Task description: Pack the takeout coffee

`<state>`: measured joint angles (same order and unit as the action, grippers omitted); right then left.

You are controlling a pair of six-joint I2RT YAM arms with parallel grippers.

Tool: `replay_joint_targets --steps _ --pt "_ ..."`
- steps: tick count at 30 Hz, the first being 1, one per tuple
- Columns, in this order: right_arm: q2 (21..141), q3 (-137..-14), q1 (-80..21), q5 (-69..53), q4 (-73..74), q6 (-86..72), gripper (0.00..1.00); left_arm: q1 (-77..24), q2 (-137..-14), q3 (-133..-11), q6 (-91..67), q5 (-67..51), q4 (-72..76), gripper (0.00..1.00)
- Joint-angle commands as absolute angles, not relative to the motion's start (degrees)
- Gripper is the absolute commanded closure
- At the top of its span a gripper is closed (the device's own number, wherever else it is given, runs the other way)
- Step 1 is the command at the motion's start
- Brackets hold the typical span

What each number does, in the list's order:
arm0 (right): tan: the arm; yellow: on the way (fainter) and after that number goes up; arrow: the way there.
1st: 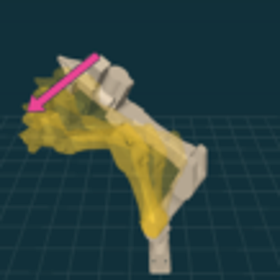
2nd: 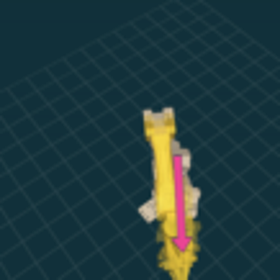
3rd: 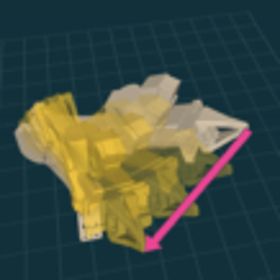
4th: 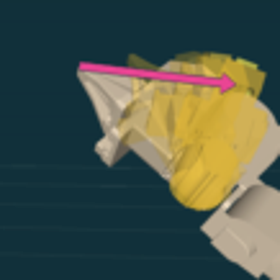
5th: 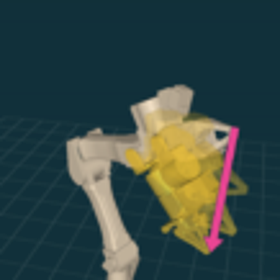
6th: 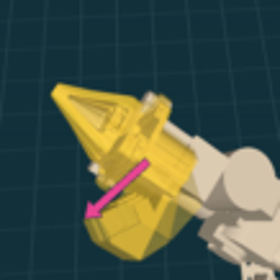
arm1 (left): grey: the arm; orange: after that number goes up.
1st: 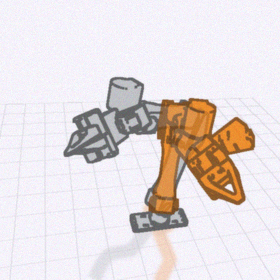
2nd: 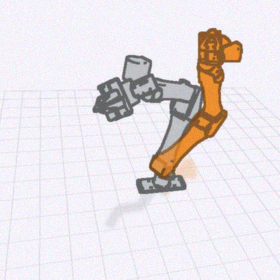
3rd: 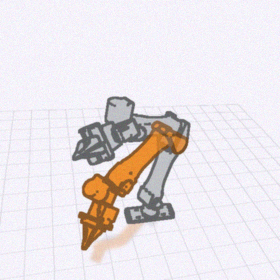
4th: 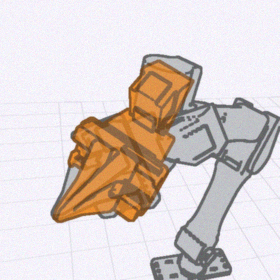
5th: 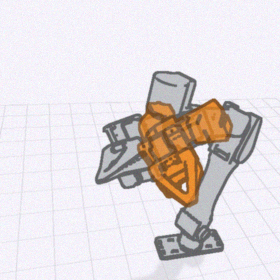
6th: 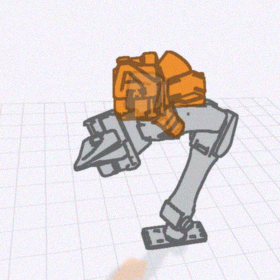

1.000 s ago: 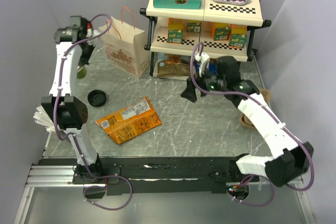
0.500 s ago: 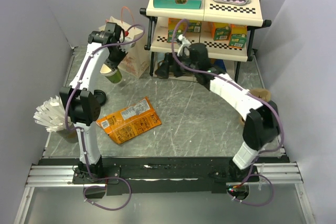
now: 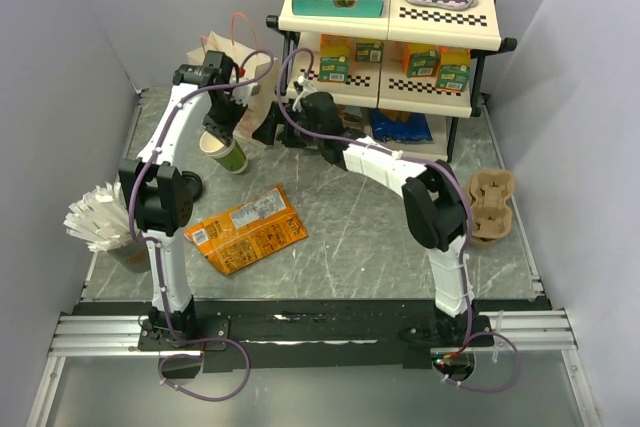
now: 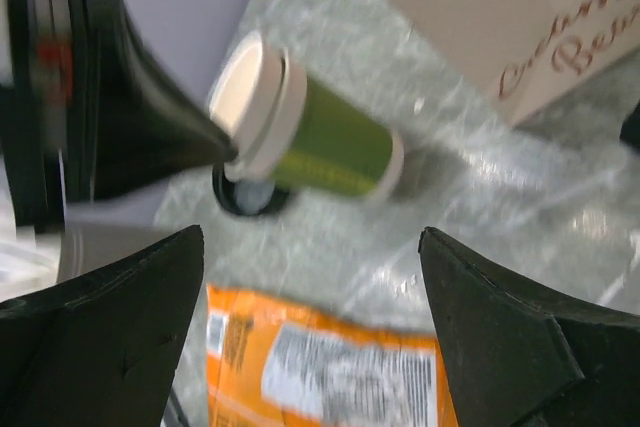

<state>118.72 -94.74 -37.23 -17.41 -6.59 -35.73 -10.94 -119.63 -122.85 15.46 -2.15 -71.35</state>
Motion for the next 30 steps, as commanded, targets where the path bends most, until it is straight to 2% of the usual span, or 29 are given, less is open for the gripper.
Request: replay_joint_targets --steps 1,2,3,15,30 --pt "121.89 -101.68 -37.79 -14.85 -10.28 -39.72 0.05 -9.93 -117.42 -121.91 11.69 -6.76 -71.63 0.99" --pt "122.51 -102.04 -37.79 -15.29 -10.37 -40.25 0.0 -9.58 -117.25 -121.9 11.43 -7.29 -71.72 0.99" --pt "123.13 -102.3 -37.88 -15.9 -10.63 -41.3 0.0 -9.49 -117.16 -121.9 11.16 -7.73 -71.81 0.99" --pt "127.61 -101.6 -40.08 -20.21 -14.33 -47.37 0.0 -9.32 -114.96 -119.36 10.11 -10.28 -72.07 0.99" --pt "131.75 -104.15 -40.96 -18.46 -12.04 -51.94 0.04 -9.32 -113.56 -118.83 9.84 -10.63 -72.68 0.99"
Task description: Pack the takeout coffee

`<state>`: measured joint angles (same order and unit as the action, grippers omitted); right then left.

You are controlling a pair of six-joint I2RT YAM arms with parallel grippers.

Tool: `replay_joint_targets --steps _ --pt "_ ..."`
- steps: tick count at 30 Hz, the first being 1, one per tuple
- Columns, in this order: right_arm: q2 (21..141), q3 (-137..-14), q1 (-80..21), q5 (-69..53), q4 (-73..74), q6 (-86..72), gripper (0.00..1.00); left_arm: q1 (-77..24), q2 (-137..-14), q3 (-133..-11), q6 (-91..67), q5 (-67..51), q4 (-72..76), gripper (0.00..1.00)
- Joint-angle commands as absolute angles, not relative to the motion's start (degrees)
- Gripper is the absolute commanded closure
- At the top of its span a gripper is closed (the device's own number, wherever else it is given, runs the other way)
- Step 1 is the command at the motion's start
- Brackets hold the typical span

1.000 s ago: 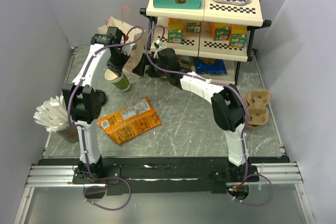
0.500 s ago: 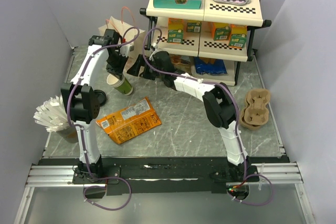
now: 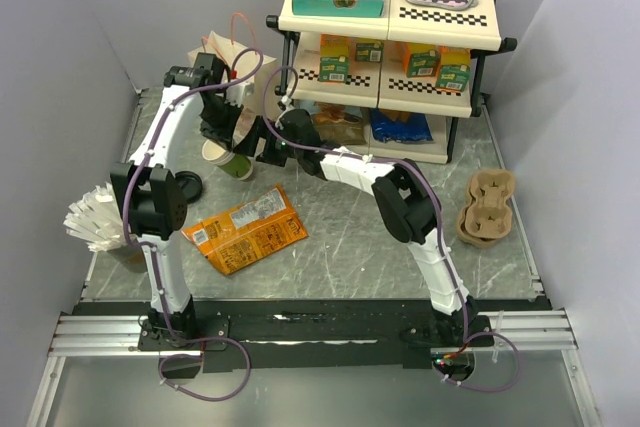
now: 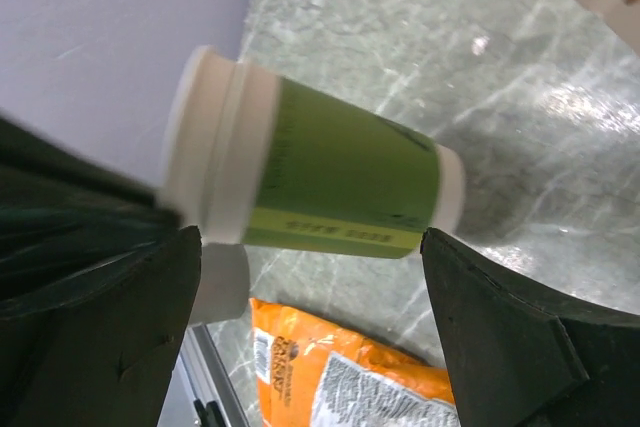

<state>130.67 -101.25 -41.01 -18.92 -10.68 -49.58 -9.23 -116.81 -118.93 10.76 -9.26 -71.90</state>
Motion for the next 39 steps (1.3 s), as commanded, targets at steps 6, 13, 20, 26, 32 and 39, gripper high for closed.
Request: replay_joint_targets --steps 6,13,20,26,32,39 --pt "132.71 -104.59 -40.96 -18.19 -12.48 -52.91 0.05 -9.32 -113.38 -118.65 10.2 -10.72 -73.39 0.99" --pt "130.78 -102.31 -40.08 -20.48 -15.82 -54.75 0.05 -9.23 -113.9 -118.3 10.63 -10.11 -73.39 0.99" --pt "132.54 -105.64 -39.99 -19.51 -13.89 -53.79 0.04 -9.32 -114.08 -120.06 10.63 -10.2 -73.65 0.99" --pt "134.12 -105.91 -40.08 -18.81 -12.66 -54.32 0.04 -9.32 -113.47 -119.88 10.81 -11.25 -74.18 0.99" --pt "134.74 -106.26 -40.17 -18.98 -12.22 -54.05 0.04 -9.32 -113.64 -120.32 10.72 -11.34 -74.0 0.99" --pt "135.17 -105.91 -40.17 -18.72 -11.16 -54.23 0.04 -9.32 -113.99 -121.64 10.81 -11.78 -74.09 0.99"
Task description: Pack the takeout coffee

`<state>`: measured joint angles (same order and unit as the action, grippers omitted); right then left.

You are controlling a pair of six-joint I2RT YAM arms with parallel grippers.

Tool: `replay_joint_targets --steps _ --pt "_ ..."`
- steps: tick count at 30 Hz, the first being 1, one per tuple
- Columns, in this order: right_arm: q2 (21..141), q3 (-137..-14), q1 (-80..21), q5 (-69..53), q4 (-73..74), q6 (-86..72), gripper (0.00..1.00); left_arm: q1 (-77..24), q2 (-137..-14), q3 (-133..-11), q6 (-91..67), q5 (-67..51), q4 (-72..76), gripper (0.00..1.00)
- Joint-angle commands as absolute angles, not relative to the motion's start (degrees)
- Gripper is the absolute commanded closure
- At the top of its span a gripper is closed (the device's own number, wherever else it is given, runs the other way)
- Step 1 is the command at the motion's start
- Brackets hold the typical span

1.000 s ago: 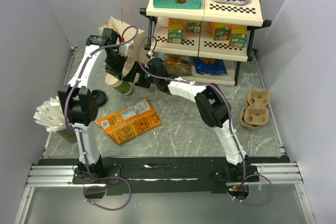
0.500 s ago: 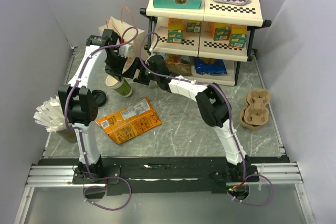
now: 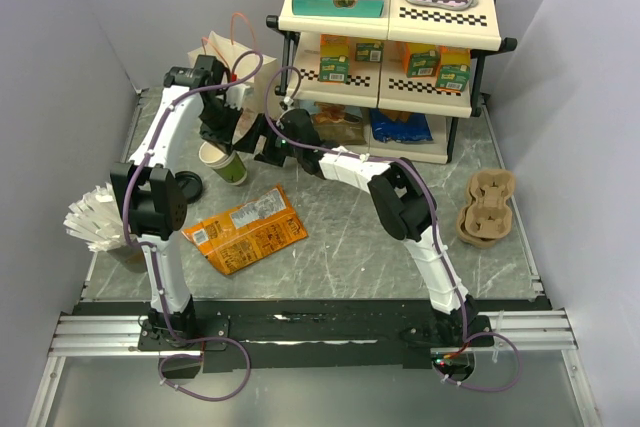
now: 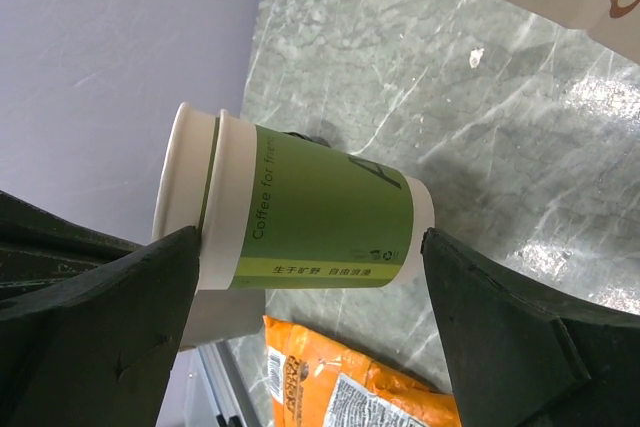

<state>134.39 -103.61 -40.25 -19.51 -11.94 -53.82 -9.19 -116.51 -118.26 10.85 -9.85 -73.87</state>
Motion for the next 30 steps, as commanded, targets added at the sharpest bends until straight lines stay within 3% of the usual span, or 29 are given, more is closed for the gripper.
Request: replay_joint_targets --steps 1,22,30 --pt "135.35 -105.91 -40.17 -18.37 -11.08 -54.23 0.04 -9.32 -113.99 -121.81 10.81 -11.78 -74.18 0.99" --pt "137.11 -107.49 -39.81 -13.45 -4.4 -52.38 0.07 -9.32 -114.87 -122.17 12.3 -8.61 -73.92 0.99" --pt "135.97 -105.74 -39.29 -15.55 -9.04 -52.12 0.07 -9.32 -115.14 -120.68 12.74 -7.56 -73.65 0.99"
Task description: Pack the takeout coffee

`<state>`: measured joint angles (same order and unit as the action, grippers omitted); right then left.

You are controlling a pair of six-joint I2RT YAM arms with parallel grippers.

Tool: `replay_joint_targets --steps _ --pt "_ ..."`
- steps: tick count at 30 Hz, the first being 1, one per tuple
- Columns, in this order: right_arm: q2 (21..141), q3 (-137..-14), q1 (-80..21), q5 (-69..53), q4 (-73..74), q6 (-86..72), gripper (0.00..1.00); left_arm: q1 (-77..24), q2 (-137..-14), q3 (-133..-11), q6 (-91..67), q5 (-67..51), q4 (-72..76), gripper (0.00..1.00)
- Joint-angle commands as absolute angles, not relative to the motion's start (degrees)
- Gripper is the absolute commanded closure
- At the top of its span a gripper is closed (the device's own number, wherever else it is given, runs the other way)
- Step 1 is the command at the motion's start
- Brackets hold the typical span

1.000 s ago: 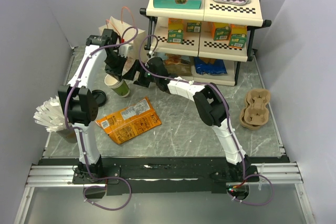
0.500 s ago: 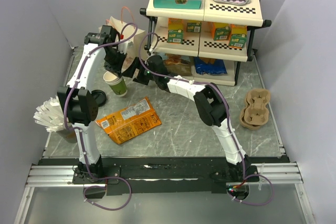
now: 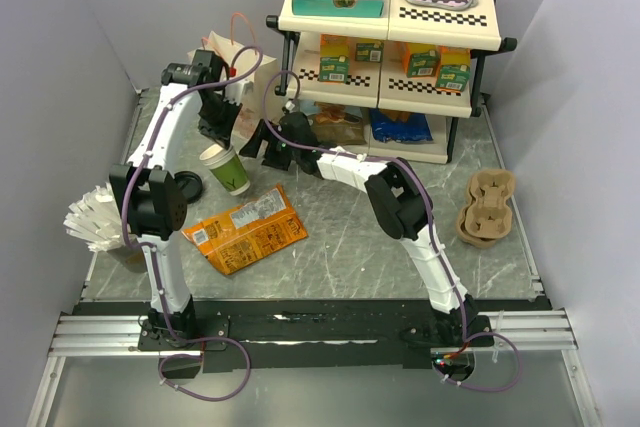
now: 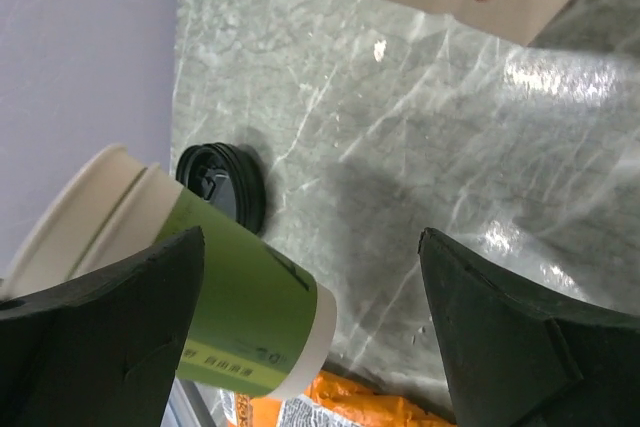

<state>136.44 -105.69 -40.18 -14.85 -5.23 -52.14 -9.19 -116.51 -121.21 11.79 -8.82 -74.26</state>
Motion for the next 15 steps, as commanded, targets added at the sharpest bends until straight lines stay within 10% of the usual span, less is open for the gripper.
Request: replay_joint_targets --steps 1,15 --pt "135.62 -105.21 -39.2 -15.99 -10.1 -51.86 0.06 -9.32 -114.96 -120.41 12.92 -6.95 -73.57 0.99" --pt "133.77 -107.75 -39.2 -21.62 -18.37 -51.24 0.0 -5.19 -112.15 -114.79 8.0 -10.63 -67.33 0.99"
